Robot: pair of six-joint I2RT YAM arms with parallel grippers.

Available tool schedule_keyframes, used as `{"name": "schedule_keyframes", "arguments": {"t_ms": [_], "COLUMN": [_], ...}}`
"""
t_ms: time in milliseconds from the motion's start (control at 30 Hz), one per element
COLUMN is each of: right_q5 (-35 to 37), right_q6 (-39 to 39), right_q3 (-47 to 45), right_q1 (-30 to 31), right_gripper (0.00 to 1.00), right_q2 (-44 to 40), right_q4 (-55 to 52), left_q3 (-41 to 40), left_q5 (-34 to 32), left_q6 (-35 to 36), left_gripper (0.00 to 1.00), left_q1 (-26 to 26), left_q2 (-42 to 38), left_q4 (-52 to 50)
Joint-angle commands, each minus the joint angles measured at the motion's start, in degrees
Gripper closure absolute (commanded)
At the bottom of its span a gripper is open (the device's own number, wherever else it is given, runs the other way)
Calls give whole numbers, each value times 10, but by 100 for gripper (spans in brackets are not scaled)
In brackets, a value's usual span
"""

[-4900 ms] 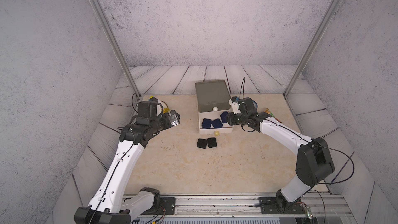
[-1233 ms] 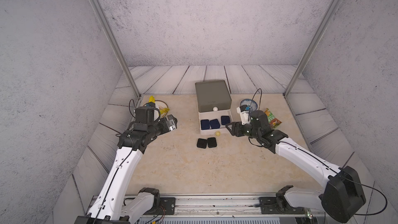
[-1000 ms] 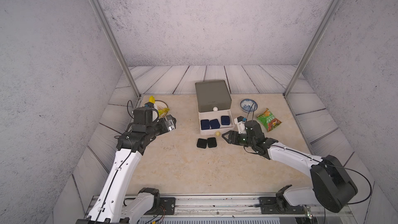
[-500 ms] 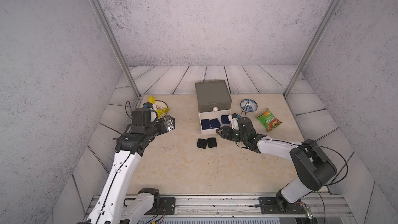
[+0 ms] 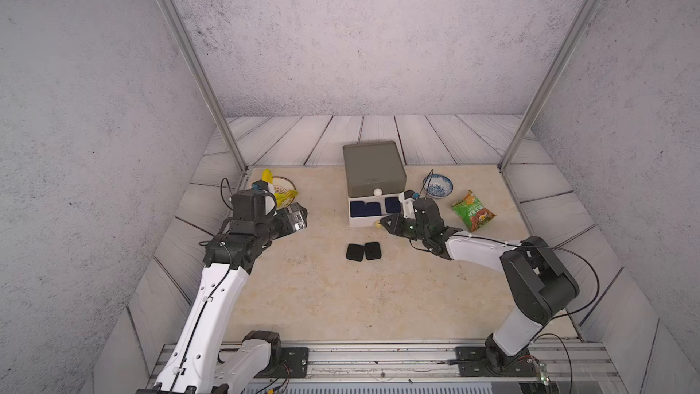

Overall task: Place the brooch boxes into the drawer by color
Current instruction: Close the drawer in the storage box.

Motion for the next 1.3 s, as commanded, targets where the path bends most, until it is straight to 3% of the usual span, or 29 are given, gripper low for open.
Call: {"name": "schedule_keyframes", "arguments": {"t_ms": [0, 267, 700, 1267], "right_q5": [18, 46, 52, 54], "right_q6": [-16, -42, -63, 0], "right_q3": [33, 42, 4, 22], "right_q1": [7, 5, 2, 9], "right_gripper": [84, 64, 58, 58], "right_q2": [34, 40, -23, 57], "right_q4": [12, 8, -16, 54], "left_q3": [0, -4, -9, -8], "left_q5": [1, 3, 8, 1], "left_q6": [15, 18, 17, 22], "left_gripper": [2, 2, 2, 2], "left_q1": [8, 13, 16, 17], "left_q2": [4, 10, 3, 0], "left_q4": [3, 9, 10, 2]}}
